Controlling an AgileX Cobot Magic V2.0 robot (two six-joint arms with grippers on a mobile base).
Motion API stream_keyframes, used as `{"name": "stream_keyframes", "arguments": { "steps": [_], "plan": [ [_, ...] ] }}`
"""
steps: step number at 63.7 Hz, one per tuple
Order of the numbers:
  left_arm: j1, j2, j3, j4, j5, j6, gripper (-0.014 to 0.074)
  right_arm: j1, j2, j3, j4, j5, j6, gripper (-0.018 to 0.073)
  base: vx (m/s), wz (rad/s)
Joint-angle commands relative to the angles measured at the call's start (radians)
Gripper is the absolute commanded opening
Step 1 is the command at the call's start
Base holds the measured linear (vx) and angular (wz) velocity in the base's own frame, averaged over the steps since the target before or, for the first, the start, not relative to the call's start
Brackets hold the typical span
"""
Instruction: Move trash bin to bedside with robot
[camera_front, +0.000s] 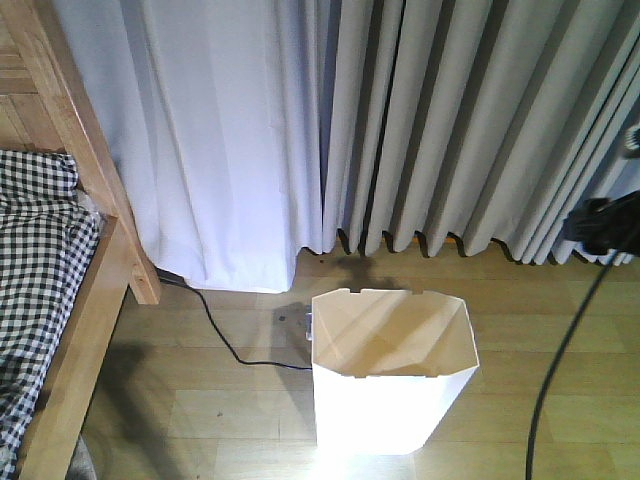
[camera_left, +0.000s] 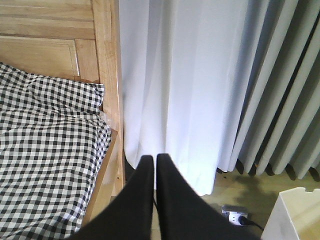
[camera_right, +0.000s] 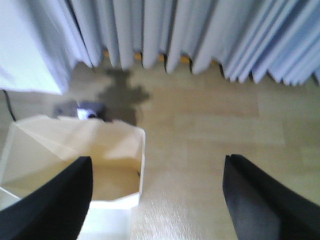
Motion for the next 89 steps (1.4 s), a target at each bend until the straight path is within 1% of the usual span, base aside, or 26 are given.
{"name": "stream_keyframes", "arguments": {
  "steps": [1,7,19,22,31,36,45,49,53,57,63,72,78,82,84,88,89],
  "plan": [
    [-0.003,-0.014,0.003,-0.002,-0.066,-0.004,-0.0006,-0.003,-0.153,-0.019,0.005,0.041,-0.007,0.0529,0.0,0.0],
    [-0.003,-0.014,0.003,-0.002,-0.066,-0.004,-0.0006,-0.003,-0.312,-0.019,0.026,0.079,-0.006,0.0529,0.0,0.0],
    [-0.003,-0.014,0.003,-0.002,-0.066,-0.004,-0.0006,-0.003,-0.62,-0.018,0.052,0.075,0.003,0.0529,0.0,0.0],
    [-0.003,-0.014,0.003,-0.002,-0.066,-0.004,-0.0006,0.012,-0.687,-0.007,0.052,0.063,0.017,0.0529,0.0,0.0],
    [-0.003,-0.014,0.003,-0.002,-0.066,-0.004,-0.0006,0.109,-0.839,0.093,0.05,0.034,0.036,0.0529,0.0,0.0],
    [-0.003,-0.014,0.003,-0.002,-0.066,-0.004,-0.0006,0.143,-0.925,0.161,0.048,0.035,0.086,0.0529,0.0,0.0],
    [-0.003,-0.014,0.003,-0.002,-0.066,-0.004,-0.0006,0.151,-1.065,0.273,0.009,0.095,0.142,0.0529,0.0,0.0],
    [-0.003,-0.014,0.003,-0.002,-0.066,-0.004,-0.0006,0.151,-1.13,0.327,-0.025,0.092,0.195,0.0529,0.0,0.0],
    [-0.003,-0.014,0.003,-0.002,-0.066,-0.004,-0.0006,0.151,-1.178,0.358,-0.07,0.052,0.216,0.0529,0.0,0.0],
    [-0.003,-0.014,0.003,-0.002,-0.066,-0.004,-0.0006,0.152,-1.208,0.377,-0.1,0.065,0.226,0.0529,0.0,0.0],
    [-0.003,-0.014,0.003,-0.002,-0.066,-0.004,-0.0006,0.152,-1.213,0.388,-0.1,0.108,0.229,0.0529,0.0,0.0],
    [-0.003,-0.014,0.003,-0.002,-0.066,-0.004,-0.0006,0.152,-1.213,0.388,-0.072,0.098,0.229,0.0529,0.0,0.0],
    [-0.003,-0.014,0.003,-0.002,-0.066,-0.004,-0.0006,0.152,-1.213,0.388,-0.078,0.103,0.229,0.0529,0.0,0.0],
    [-0.003,-0.014,0.003,-0.002,-0.066,-0.004,-0.0006,0.152,-1.213,0.388,-0.08,0.104,0.229,0.0501,0.0,0.0],
    [-0.003,-0.014,0.003,-0.002,-0.066,-0.004,-0.0006,0.152,-1.213,0.388,-0.083,0.104,0.229,0.0465,0.0,0.0],
    [-0.003,-0.014,0.003,-0.002,-0.066,-0.004,-0.0006,0.152,-1.213,0.388,-0.088,0.105,0.228,0.0346,0.0,0.0],
    [-0.003,-0.014,0.003,-0.002,-0.066,-0.004,-0.0006,0.152,-1.213,0.388,-0.093,0.105,0.228,0.0302,0.0,0.0]
  ]
}}
